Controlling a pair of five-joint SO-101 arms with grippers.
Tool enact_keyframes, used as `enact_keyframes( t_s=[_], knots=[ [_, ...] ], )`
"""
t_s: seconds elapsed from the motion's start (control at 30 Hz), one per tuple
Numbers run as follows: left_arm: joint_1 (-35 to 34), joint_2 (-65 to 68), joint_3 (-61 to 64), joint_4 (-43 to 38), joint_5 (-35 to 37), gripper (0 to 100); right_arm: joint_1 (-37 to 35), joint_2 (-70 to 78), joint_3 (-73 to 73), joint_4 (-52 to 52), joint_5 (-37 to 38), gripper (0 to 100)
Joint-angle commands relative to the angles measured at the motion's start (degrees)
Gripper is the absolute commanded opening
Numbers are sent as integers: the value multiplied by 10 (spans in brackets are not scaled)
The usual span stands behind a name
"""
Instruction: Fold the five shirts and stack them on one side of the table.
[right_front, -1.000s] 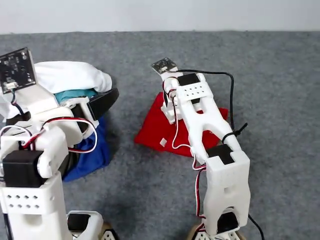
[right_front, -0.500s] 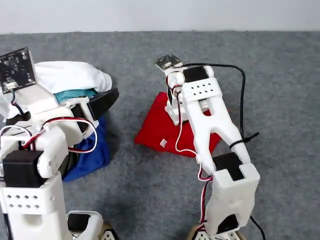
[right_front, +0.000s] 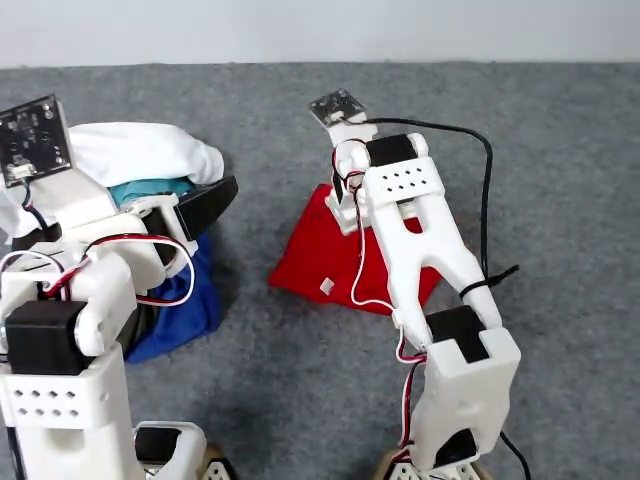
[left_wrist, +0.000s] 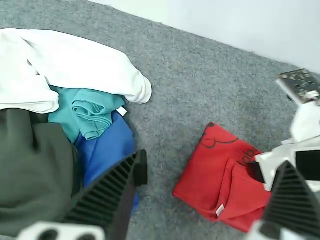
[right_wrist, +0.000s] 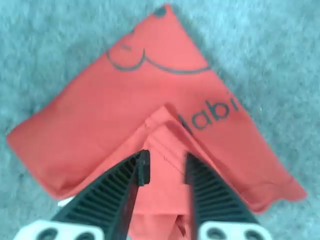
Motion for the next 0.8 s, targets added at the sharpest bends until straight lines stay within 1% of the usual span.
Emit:
enact_keyframes(
  t_s=[0.0,0.27,0.53,0.77],
  knots=[
    [1,-7,-1,-4,-4,382,6,24,-33,-13,-11,147],
    [1,-7,-1,-4,-4,382,4,109,-105,-7,-11,139],
    [1,-7,0,-4,-4,382,-32,119,-105,-7,-10,139],
    [1,-7,0,-4,-4,382,-29,150,-105,-9,-10,139]
  ],
)
